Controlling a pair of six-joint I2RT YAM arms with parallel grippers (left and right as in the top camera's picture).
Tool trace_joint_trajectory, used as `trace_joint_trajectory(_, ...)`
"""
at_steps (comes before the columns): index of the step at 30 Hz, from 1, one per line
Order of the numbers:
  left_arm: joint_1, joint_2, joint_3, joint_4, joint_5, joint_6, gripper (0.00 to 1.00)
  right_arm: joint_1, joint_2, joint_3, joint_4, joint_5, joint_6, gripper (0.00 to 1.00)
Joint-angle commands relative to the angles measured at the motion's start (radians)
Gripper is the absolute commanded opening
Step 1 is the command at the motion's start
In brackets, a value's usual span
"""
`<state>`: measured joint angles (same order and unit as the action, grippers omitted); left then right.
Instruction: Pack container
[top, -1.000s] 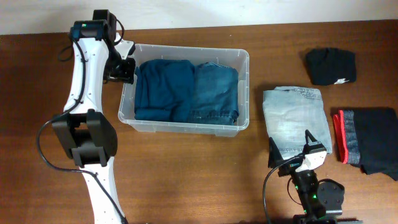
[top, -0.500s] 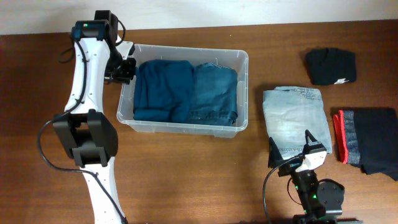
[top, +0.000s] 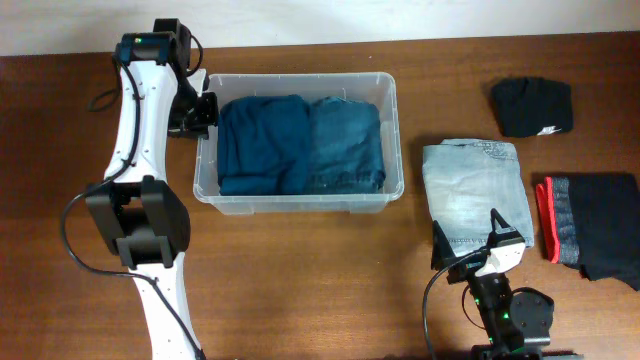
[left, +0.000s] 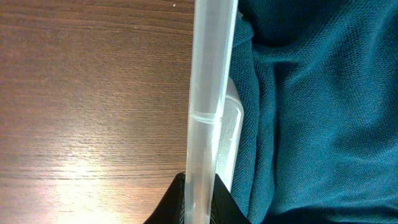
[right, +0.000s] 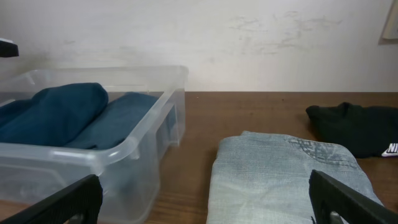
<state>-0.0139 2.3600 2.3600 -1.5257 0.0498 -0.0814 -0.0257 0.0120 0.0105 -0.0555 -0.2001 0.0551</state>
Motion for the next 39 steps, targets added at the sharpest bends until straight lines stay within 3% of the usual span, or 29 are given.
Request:
trace_joint_trajectory(1,0.010,0.006,-0.005,0.007,-0.012,-0.147,0.01,-0.008,-0.008,-0.005,-0.007,0.009,0.001,0.99)
trace_joint_trajectory(12,0.010,0.006,-0.005,0.007,-0.012,-0.148,0.01,-0.008,-0.008,-0.005,-0.007,0.009,0.001,0.98)
trace_joint_trajectory(27,0.010,0.006,-0.005,-0.012,-0.023,0.111,0.01,-0.008,-0.008,-0.005,-0.007,0.009,0.001,0.99)
trace_joint_trajectory(39,0.010,0.006,-0.005,-0.012,-0.020,0.227,0.01,-0.008,-0.008,-0.005,-0.007,0.009,0.001,0.98)
